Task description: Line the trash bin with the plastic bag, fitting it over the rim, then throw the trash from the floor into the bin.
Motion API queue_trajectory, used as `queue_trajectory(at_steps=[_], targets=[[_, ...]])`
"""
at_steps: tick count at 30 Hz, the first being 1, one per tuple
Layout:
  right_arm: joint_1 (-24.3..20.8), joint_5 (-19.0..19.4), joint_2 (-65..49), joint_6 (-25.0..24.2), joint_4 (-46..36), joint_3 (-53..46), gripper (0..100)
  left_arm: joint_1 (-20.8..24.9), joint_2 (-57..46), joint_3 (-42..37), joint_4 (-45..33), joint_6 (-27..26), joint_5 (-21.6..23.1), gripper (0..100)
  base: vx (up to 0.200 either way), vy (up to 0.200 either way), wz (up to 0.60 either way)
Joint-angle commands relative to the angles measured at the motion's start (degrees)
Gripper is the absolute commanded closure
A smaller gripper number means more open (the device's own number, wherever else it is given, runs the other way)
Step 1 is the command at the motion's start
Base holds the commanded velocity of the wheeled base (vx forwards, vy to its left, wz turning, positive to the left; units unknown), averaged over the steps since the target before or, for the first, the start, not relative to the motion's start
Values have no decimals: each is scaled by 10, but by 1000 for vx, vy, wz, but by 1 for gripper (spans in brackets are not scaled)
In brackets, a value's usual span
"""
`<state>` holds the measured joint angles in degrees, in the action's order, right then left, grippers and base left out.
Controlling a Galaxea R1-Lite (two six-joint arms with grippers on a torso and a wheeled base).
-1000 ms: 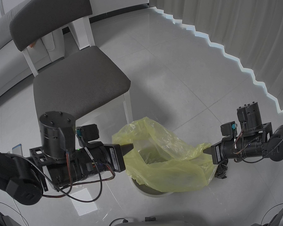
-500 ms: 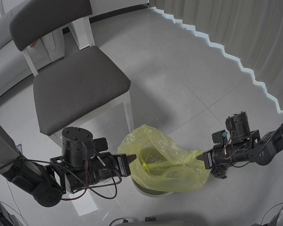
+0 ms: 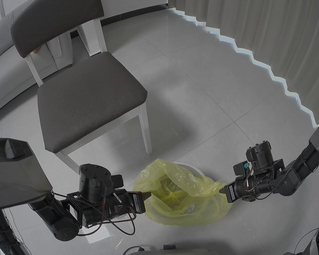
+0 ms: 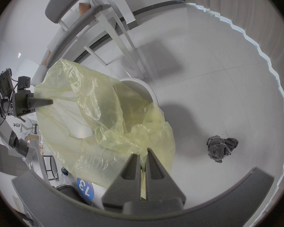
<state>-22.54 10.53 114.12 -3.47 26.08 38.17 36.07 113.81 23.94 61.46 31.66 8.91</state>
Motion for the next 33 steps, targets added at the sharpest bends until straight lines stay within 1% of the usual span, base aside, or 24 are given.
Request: queue_trajectory(at_steps=[1,5,10,11,12,16,20,21,28,33], targets=[[-3,0,23,0,11,-8,100,-9,36,-21,14,0,6,100,0,0,0],[-5,0,38,-1,24,-13,100,-18,71,-32,55,-1,6,100,0,0,0],[-8,1,48,-2,47,-17,100,-25,120,-72,160,-4,12,100,0,0,0],[-8,1,48,-2,47,-17,100,-25,120,-72,160,-4,12,100,0,0,0],[-8,0,53,-1,53,-15,100,-25,142,-92,209,-4,14,100,0,0,0],[-9,0,52,0,58,-17,100,-21,172,-126,285,-5,19,100,0,0,0],[-10,-1,47,3,57,-20,100,-21,167,-130,285,-5,25,100,0,0,0],[-10,-1,47,3,58,-20,0,-21,166,-130,285,-5,25,100,0,0,0],[-10,-1,30,3,56,-27,0,-21,158,-129,285,-5,26,100,0,0,0],[-7,-2,-4,22,53,-30,0,-21,136,-125,285,-6,27,100,0,0,0]])
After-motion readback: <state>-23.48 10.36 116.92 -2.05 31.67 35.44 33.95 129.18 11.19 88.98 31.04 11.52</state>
